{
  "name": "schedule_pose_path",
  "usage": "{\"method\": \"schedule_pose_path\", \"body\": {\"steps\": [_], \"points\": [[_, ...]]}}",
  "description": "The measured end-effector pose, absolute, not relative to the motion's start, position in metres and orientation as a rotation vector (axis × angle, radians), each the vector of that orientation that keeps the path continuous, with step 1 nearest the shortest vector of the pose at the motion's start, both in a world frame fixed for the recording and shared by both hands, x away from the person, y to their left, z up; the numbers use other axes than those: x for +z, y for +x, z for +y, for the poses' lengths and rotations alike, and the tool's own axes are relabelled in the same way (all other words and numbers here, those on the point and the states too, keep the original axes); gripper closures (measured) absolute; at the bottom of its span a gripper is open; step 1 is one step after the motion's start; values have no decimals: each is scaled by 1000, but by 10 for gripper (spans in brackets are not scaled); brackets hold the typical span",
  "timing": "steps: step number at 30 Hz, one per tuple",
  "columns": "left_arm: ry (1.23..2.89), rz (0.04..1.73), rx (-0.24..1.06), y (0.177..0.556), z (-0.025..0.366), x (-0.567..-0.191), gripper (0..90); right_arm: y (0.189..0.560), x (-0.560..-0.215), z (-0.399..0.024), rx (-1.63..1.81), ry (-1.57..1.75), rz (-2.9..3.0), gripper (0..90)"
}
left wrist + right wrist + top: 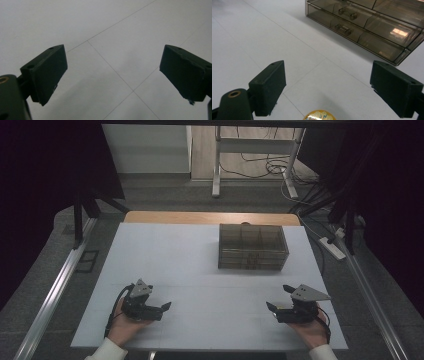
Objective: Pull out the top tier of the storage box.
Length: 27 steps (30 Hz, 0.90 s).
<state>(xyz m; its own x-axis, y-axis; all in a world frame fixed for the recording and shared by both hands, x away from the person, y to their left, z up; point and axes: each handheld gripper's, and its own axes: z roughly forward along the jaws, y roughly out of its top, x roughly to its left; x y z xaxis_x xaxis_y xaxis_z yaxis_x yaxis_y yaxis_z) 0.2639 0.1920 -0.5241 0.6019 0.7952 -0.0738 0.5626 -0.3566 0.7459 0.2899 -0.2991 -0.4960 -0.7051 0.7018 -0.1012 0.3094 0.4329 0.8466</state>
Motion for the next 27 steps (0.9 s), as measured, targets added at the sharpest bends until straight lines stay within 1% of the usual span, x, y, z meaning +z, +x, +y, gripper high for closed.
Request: {"method": "schedule_pose_path", "body": {"steps": [27], "points": [[2072,1068,382,265,191,-526,71,290,-496,-290,1054,750,2241,144]]}}
